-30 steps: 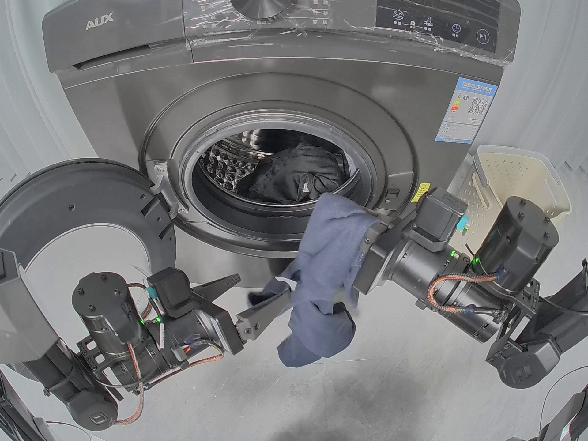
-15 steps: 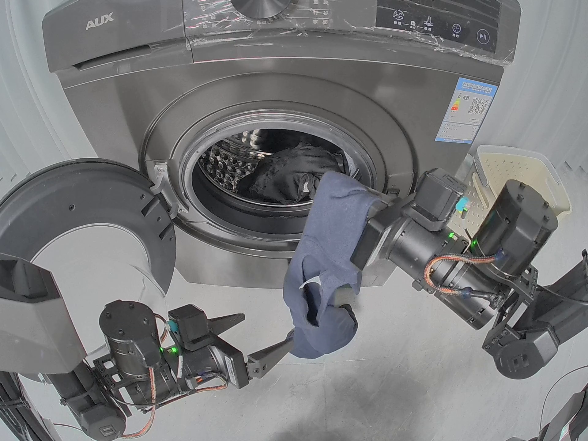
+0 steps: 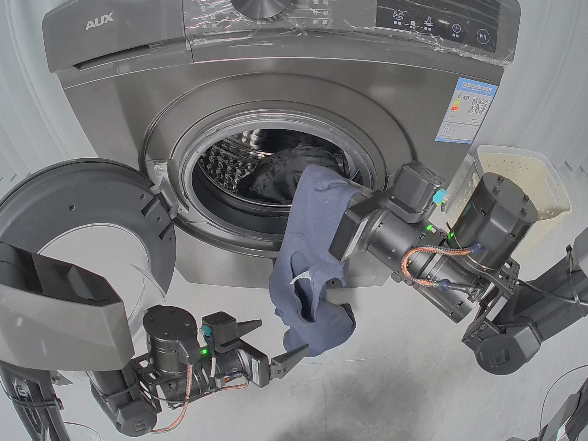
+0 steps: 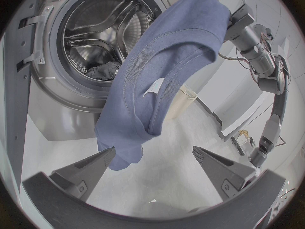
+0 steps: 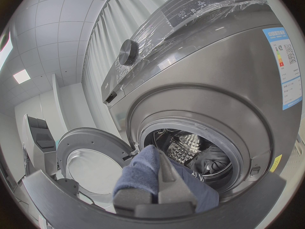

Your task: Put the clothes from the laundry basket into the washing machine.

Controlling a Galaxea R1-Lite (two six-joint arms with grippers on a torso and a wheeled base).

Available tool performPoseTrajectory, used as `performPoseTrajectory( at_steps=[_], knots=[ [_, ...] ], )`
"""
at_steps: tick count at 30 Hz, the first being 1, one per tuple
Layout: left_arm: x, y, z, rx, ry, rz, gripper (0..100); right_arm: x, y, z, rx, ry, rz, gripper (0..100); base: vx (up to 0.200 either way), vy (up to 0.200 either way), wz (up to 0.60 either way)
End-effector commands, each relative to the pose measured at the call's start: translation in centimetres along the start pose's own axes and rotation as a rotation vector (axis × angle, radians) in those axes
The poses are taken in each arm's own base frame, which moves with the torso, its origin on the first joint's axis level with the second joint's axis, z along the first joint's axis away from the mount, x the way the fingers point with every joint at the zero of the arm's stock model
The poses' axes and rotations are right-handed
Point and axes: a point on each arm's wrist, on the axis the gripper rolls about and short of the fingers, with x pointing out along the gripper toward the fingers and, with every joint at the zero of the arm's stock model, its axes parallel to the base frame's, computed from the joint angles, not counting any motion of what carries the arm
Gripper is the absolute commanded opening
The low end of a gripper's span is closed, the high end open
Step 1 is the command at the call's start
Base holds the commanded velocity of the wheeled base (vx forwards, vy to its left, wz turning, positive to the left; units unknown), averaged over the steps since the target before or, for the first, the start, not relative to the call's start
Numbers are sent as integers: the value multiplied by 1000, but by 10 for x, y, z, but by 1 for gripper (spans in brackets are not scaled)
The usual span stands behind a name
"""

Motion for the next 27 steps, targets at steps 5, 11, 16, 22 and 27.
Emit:
performPoseTrajectory(
  at_steps=[5, 11, 16, 22, 27],
  knots=[
    [32, 12, -8, -8, -6, 9, 100, 1, 1, -4, 3, 9, 4, 0, 0, 0, 0],
    [45, 18, -10, -7, -11, -14, 100, 1, 1, -4, 3, 7, 4, 0, 0, 0, 0],
    [58, 24, -10, -8, -33, -7, 100, 0, 2, -4, 4, 8, 6, 0, 0, 0, 0],
    [72, 28, -14, -3, -44, -7, 100, 0, 5, -3, 8, 4, 14, 0, 0, 0, 0],
    [78, 28, -10, -2, -66, -12, 100, -1, 6, -3, 9, 2, 17, 0, 0, 0, 0]
  ],
)
